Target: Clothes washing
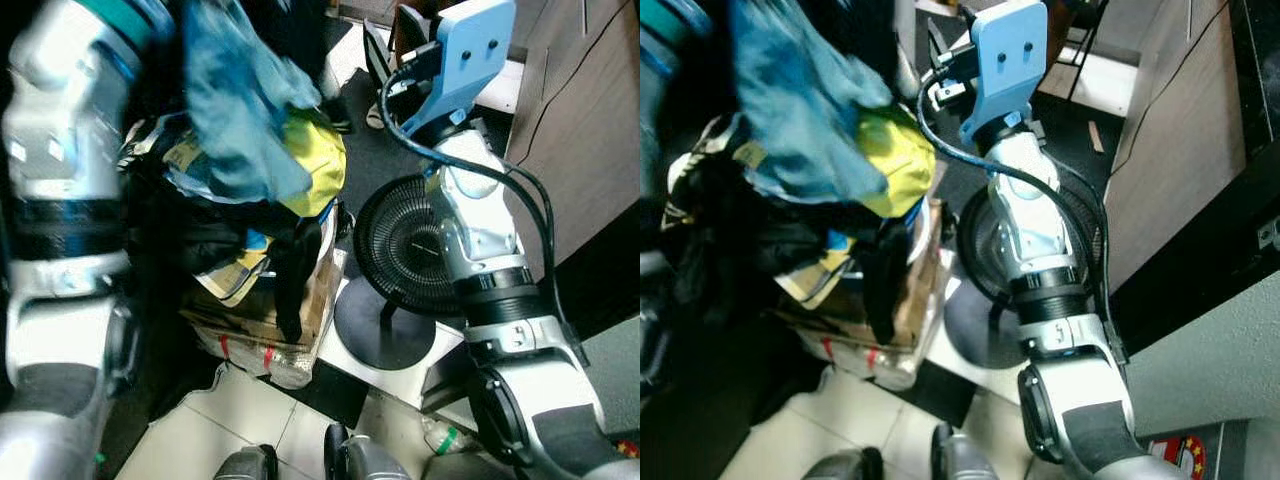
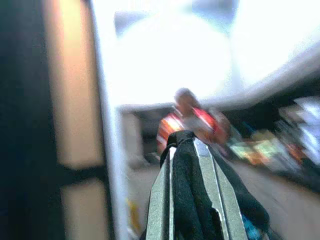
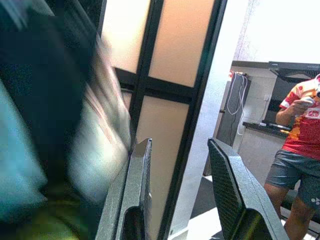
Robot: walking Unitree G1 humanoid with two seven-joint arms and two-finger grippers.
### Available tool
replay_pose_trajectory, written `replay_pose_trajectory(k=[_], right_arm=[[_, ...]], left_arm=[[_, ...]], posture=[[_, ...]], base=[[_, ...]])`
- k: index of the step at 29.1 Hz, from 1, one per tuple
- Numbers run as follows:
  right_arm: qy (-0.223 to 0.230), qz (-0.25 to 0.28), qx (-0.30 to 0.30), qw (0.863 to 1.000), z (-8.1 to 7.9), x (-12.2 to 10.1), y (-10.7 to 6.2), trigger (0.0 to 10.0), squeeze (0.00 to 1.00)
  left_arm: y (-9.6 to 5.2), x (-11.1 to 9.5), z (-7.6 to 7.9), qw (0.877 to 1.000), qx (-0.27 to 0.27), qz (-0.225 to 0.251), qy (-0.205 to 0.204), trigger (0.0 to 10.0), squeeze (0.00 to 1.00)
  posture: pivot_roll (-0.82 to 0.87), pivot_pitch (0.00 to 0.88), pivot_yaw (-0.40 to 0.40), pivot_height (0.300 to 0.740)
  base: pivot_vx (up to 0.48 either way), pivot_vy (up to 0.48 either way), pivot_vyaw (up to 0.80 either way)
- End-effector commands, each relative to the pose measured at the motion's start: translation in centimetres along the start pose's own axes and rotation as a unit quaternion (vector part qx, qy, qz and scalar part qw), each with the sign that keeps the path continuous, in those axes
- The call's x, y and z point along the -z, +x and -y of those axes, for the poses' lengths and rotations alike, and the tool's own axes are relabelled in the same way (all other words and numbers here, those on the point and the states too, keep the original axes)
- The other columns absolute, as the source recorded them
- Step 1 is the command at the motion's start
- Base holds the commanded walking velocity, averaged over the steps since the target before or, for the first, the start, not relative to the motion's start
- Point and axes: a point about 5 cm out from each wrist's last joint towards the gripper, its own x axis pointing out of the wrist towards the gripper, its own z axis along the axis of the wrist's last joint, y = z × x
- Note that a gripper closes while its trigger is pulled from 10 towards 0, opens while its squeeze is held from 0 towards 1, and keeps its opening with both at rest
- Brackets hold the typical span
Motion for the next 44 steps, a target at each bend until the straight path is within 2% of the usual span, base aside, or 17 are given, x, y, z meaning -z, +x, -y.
replay_pose_trajectory(k=[1,4,6,7,9,10,12,13,14,16,22,31,33,34,35,42,44], right_arm=[[0.004,-0.001,-0.002,1.000,-0.1,0.1,-0.2,10.0,0.00],[0.005,0.000,-0.001,1.000,-0.1,0.1,-0.3,10.0,0.00],[0.005,0.000,0.001,1.000,0.0,0.0,-0.4,10.0,0.00],[0.005,0.000,0.001,1.000,0.0,0.0,-0.4,10.0,0.00],[0.003,-0.001,0.001,1.000,0.1,0.0,-0.6,10.0,0.00],[0.003,-0.001,0.001,1.000,0.1,0.0,-0.6,10.0,0.00],[0.003,-0.003,0.002,1.000,0.1,0.0,-0.7,10.0,0.00],[0.003,-0.003,0.002,1.000,0.1,0.0,-0.7,10.0,0.00],[0.003,-0.004,0.001,1.000,0.2,0.0,-0.7,10.0,0.00],[0.003,-0.006,0.001,1.000,0.2,0.1,-0.8,10.0,0.00],[0.003,-0.006,0.001,1.000,0.2,0.1,-0.8,10.0,0.00],[0.024,0.019,0.007,1.000,0.3,-1.4,-0.4,10.0,0.00],[0.136,0.023,-0.047,0.989,0.0,-2.3,-0.9,10.0,0.29],[0.176,0.019,-0.094,0.980,-0.5,-2.5,-1.6,10.0,0.58],[0.197,0.014,-0.120,0.973,-0.6,-2.5,-2.5,10.0,1.00],[0.193,-0.034,-0.163,0.967,1.1,-2.3,-6.6,10.0,1.00],[0.193,-0.034,-0.163,0.967,1.1,-2.3,-6.6,10.0,1.00]], left_arm=[[-0.1,-0.7,-0.8,0.999,-0.022,0.024,0.001,10.0,0.00],[-0.2,-1.3,-1.8,0.999,-0.039,0.037,-0.003,10.0,0.00],[-2.7,1.8,0.5,0.993,0.102,-0.060,-0.005,10.0,0.00],[-2.7,1.8,0.5,0.993,0.102,-0.060,-0.005,10.0,0.00],[-6.0,4.5,3.3,0.965,0.222,-0.138,-0.023,10.0,0.00],[-6.0,4.5,3.3,0.965,0.222,-0.138,-0.023,10.0,0.00],[-9.1,5.5,5.7,0.930,0.309,-0.165,-0.116,10.0,0.00],[-9.1,5.5,5.7,0.930,0.309,-0.165,-0.116,10.0,0.00],[-9.8,5.5,6.6,0.916,0.326,-0.156,-0.173,10.0,0.00],[-9.7,5.1,7.8,0.904,0.328,-0.125,-0.246,10.0,0.00],[-9.0,5.1,8.9,0.899,0.328,-0.108,-0.269,10.0,0.00],[-7.4,7.0,11.0,0.914,0.329,-0.138,-0.195,10.0,0.00],[-7.4,7.4,11.7,0.912,0.336,-0.155,-0.177,10.0,0.00],[-7.4,7.3,11.7,0.911,0.336,-0.156,-0.180,10.0,0.00],[-7.4,7.2,11.8,0.910,0.336,-0.157,-0.183,10.0,0.00],[-7.2,7.5,12.2,0.911,0.330,-0.157,-0.192,10.0,0.00],[-7.2,7.5,12.2,0.911,0.330,-0.157,-0.192,10.0,0.00]], posture=[[0.06,0.077,0.040,0.740],[0.06,0.077,0.042,0.740],[0.06,0.087,0.046,0.740],[0.06,0.087,0.046,0.740],[0.06,0.087,0.046,0.740],[0.06,0.087,0.046,0.740],[0.06,0.097,0.038,0.740],[0.06,0.097,0.038,0.740],[0.06,0.097,0.038,0.740],[0.05,0.099,0.034,0.740],[0.05,0.101,0.031,0.740],[0.04,0.098,0.039,0.740],[0.04,0.098,0.036,0.740],[0.05,0.100,0.036,0.740],[0.05,0.100,0.036,0.740],[0.01,0.109,0.047,0.740],[0.01,0.109,0.047,0.740]], base=[[0.000,0.000,0.00],[0.000,0.000,0.00],[0.000,0.000,0.00],[0.000,0.000,0.00],[0.000,0.000,0.00],[0.000,0.000,0.00],[0.000,0.000,0.00],[0.000,0.000,0.00],[0.000,0.000,0.00],[0.000,0.000,0.00],[0.000,0.000,0.00],[0.000,0.000,0.00],[0.000,0.000,0.00],[0.000,0.000,0.00],[0.000,0.000,0.00],[0.000,0.000,0.00],[0.000,0.000,0.00]])
